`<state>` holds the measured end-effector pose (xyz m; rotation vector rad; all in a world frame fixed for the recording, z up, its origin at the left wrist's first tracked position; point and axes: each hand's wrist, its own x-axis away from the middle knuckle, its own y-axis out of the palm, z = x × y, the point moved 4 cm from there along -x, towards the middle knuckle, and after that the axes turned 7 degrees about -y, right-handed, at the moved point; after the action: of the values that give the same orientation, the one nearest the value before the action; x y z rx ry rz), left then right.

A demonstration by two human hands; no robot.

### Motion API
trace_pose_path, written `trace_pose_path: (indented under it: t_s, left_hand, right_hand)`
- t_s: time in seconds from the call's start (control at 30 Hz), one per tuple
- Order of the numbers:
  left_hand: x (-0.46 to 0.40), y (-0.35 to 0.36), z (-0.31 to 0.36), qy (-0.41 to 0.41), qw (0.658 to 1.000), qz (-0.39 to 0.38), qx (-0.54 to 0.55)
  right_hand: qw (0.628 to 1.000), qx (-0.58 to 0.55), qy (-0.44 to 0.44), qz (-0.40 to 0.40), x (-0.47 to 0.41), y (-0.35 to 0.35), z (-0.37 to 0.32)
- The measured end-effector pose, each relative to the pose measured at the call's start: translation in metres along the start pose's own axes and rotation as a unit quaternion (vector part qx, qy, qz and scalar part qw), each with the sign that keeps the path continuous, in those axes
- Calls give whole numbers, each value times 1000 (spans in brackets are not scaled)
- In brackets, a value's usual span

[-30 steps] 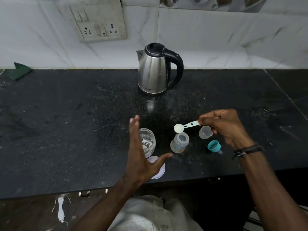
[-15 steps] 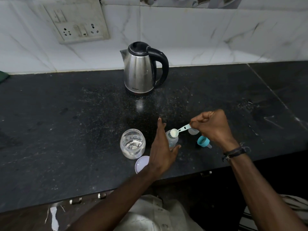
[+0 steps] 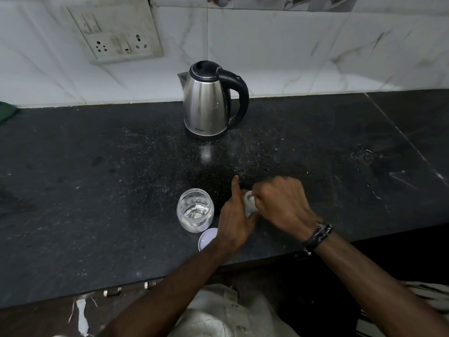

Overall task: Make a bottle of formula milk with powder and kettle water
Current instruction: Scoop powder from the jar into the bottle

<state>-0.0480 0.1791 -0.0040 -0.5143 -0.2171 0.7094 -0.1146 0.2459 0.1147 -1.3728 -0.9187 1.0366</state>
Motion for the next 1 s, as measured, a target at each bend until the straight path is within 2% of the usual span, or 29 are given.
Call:
trace_pose_path:
  t_s: [0.07, 0.17, 0.23, 0.5, 0.67, 0.77, 0.87, 1.0]
  left_hand:
    - [-1, 0, -2, 0, 1000, -3, -4]
    - [-2, 1, -3, 5, 1000, 1, -8]
    - [-3, 1, -5, 10, 1000, 4, -8]
    - [-5, 1, -8, 10, 1000, 0, -3]
    - [-6, 2, -9, 21, 1000, 4, -12]
    - [-8, 2, -9, 29, 999, 3, -18]
    - [-8, 2, -9, 24, 1000, -6, -12]
    - [-8, 2, -9, 22, 1000, -9, -16]
  right_hand:
    - [999, -31, -19, 1, -3, 3, -1]
    - [988, -145, 50, -19, -9, 7, 13]
    - [993, -108, 39, -17, -11, 9, 14]
    - [974, -206, 86, -42, -20, 14, 17]
    - [965, -227, 121, -44, -22, 12, 21]
    - [972, -202, 117, -32, -23, 13, 21]
    - [959, -246, 135, -41, -22, 12, 22]
    - [967, -217, 131, -33, -20, 10, 20]
